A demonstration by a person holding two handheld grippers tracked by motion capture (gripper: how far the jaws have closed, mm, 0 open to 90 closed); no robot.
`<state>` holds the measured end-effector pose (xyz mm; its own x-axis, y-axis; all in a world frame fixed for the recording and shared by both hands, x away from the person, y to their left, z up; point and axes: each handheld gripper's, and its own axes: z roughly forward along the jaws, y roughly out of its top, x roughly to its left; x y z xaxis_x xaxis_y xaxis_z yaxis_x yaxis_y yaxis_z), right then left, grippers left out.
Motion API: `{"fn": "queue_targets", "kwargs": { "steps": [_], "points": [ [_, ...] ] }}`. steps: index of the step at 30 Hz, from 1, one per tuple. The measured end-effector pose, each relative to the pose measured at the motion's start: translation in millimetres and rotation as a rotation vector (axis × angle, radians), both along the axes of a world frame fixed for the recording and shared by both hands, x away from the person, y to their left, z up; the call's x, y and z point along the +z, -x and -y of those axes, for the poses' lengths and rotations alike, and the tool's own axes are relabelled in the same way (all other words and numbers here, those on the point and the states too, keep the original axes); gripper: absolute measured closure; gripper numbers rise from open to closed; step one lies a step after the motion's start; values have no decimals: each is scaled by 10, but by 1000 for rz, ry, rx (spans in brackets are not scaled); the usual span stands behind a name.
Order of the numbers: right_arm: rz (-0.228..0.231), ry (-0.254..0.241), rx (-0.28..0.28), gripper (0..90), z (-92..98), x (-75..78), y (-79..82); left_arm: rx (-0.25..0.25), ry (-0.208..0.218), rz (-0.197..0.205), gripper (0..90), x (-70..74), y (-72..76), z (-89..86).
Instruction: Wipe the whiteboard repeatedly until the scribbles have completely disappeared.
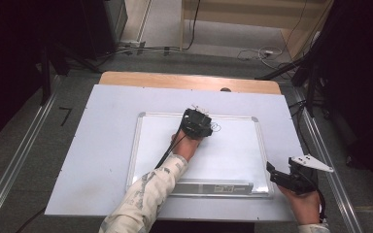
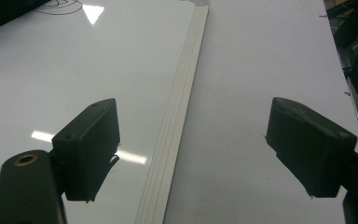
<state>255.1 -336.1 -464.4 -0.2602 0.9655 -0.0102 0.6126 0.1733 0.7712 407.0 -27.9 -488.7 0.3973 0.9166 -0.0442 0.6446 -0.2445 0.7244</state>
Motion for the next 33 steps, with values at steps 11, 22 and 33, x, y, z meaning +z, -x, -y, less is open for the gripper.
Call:
{"fn": "queue_targets", "kwargs": {
  "steps": [11,22,33],
  "points": [
    [0,-1,1,159,2,0,-2,-10,-1,4,401,-1,-13,100],
    [1,-2,-1,160,6,3,0,-20,-4,3,400,3,-26,202],
    [0,-4,0,159,7,3,0,-36,-7,-4,400,8,-44,309]
  ]
}}
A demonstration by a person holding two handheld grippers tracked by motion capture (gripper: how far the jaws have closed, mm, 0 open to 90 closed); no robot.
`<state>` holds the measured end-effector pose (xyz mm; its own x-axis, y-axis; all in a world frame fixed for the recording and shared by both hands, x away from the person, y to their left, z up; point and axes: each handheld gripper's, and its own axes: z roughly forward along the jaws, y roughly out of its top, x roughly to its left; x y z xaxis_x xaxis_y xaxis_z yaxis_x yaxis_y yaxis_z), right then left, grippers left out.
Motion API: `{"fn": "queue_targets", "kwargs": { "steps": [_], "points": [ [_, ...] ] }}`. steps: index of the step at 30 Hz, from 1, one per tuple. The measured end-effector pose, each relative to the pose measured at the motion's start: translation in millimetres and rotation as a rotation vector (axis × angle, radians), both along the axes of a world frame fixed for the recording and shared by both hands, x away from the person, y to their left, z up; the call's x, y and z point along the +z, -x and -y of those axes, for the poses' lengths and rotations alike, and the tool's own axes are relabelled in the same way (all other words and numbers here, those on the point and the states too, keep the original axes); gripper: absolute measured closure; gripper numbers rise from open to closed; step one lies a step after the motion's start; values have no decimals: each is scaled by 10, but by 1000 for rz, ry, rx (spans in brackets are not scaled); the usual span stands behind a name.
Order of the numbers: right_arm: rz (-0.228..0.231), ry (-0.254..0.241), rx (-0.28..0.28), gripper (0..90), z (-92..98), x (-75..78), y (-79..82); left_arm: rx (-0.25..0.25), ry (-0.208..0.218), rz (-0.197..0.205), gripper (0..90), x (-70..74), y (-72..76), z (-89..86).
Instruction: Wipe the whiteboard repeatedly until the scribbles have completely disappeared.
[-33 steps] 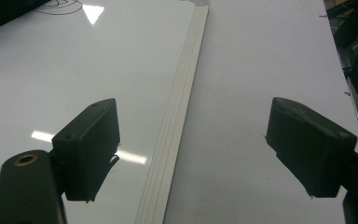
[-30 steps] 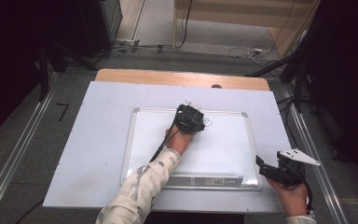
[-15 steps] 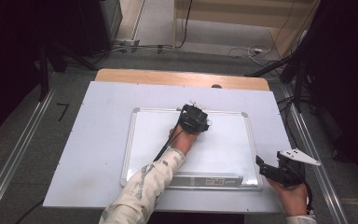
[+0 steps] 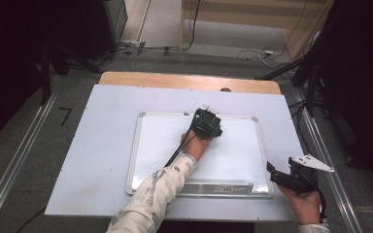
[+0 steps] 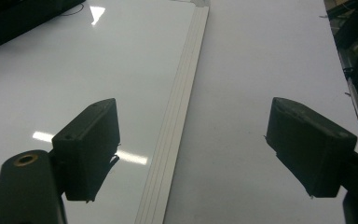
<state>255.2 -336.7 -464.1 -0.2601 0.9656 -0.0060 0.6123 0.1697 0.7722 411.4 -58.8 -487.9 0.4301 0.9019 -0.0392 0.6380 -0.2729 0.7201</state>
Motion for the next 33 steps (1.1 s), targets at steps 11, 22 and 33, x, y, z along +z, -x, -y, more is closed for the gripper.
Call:
{"fn": "queue_targets", "kwargs": {
  "steps": [11,22,33],
  "points": [
    [0,-1,0,159,1,1,-1,-15,3,2,400,-1,-15,102],
    [-3,2,-1,159,-1,-4,-4,-25,1,1,400,0,-43,178],
    [-4,0,-5,159,13,-5,5,-49,-14,-11,401,12,-8,118]
  ]
}}
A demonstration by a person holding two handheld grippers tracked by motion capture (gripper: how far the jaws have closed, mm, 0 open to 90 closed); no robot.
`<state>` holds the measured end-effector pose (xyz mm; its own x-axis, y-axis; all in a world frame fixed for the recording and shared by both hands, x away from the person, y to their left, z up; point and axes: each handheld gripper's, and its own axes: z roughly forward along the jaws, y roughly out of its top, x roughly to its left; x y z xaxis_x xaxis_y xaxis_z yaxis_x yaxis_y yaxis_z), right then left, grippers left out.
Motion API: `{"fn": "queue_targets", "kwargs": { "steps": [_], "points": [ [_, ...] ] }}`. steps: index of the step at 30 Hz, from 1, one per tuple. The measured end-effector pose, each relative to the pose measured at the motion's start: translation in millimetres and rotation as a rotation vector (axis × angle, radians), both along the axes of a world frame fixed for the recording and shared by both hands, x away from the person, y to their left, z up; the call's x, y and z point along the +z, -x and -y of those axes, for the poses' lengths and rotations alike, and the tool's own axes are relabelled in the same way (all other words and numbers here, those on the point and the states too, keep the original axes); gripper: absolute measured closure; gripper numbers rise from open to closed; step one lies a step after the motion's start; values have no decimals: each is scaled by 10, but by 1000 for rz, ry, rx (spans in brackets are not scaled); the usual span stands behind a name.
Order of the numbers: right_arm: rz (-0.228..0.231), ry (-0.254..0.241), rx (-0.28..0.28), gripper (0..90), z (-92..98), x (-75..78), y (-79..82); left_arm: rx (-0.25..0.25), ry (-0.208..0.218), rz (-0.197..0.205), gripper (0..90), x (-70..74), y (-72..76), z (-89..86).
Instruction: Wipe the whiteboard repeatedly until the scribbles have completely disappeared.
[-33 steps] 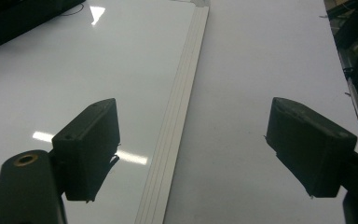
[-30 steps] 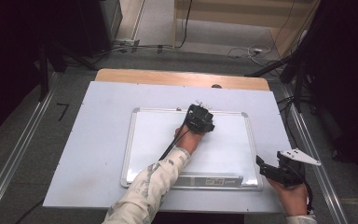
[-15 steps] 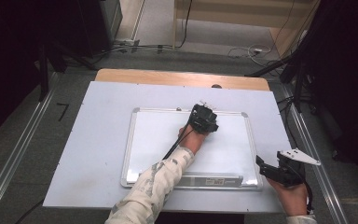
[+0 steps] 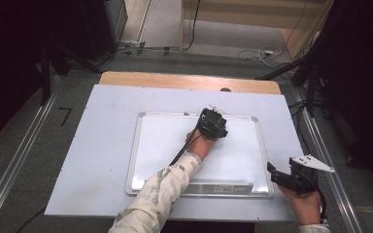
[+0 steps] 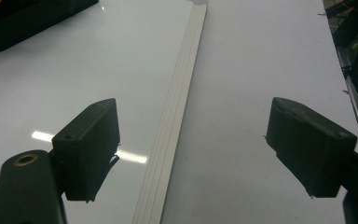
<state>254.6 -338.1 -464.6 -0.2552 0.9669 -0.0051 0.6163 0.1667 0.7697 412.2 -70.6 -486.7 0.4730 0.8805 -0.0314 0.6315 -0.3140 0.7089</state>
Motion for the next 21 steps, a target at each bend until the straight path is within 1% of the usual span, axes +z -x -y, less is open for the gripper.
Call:
{"fn": "queue_targets", "kwargs": {
  "steps": [2,8,14,21],
  "points": [
    [-2,-1,-2,159,4,0,5,4,6,0,401,-3,16,-26],
    [-1,2,-5,159,7,4,19,5,0,-2,401,-2,66,-154],
    [-3,4,-6,159,5,0,22,35,-1,-1,401,-4,72,-324],
    [-5,5,-4,159,-10,-2,15,36,-1,4,401,-9,56,-302]
  ]
}}
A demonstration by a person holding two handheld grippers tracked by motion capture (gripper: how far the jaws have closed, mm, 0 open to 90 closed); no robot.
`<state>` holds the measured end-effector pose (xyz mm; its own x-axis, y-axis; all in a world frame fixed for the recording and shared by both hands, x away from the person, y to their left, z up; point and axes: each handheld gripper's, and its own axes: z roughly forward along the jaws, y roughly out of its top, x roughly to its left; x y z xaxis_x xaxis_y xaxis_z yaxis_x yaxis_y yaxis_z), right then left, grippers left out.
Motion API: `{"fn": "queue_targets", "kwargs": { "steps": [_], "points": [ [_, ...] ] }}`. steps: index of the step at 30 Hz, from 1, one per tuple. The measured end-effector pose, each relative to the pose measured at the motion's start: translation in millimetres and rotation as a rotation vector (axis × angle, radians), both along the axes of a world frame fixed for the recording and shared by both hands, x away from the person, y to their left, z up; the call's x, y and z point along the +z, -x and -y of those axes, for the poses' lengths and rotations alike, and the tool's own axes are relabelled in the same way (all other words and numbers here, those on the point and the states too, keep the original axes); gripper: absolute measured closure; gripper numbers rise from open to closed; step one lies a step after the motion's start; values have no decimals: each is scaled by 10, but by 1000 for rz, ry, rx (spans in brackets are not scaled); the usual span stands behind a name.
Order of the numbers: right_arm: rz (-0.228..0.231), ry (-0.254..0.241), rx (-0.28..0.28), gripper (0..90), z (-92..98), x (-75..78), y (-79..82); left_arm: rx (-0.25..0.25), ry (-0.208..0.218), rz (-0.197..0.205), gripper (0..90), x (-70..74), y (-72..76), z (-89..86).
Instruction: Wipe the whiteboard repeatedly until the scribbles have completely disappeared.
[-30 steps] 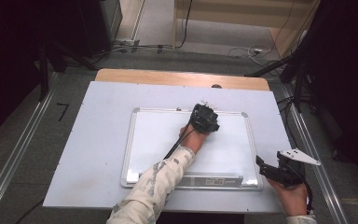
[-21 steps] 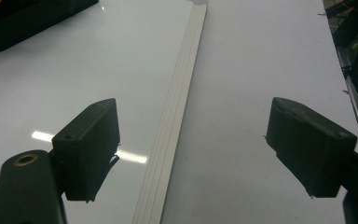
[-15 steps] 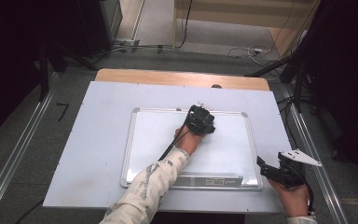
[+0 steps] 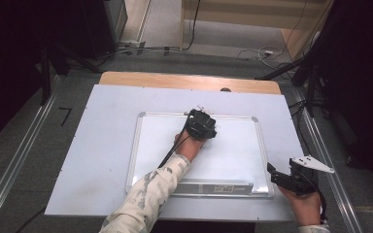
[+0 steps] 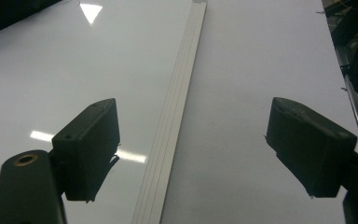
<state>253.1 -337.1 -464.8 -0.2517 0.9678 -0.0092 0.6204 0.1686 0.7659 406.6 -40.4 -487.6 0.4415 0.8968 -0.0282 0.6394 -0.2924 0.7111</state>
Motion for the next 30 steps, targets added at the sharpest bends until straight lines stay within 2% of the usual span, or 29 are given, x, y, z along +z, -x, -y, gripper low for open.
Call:
{"fn": "queue_targets", "kwargs": {
  "steps": [7,15,24,30],
  "points": [
    [-1,-1,2,159,-11,1,-9,-14,3,4,402,-2,-38,153],
    [-1,-2,5,159,-10,-2,-13,-45,-5,3,402,1,-11,302],
    [-1,-2,7,159,-13,-5,-17,-40,-15,4,403,4,1,312],
    [-1,-3,7,159,-10,-4,-13,-21,-32,-1,403,12,-21,216]
  ]
}}
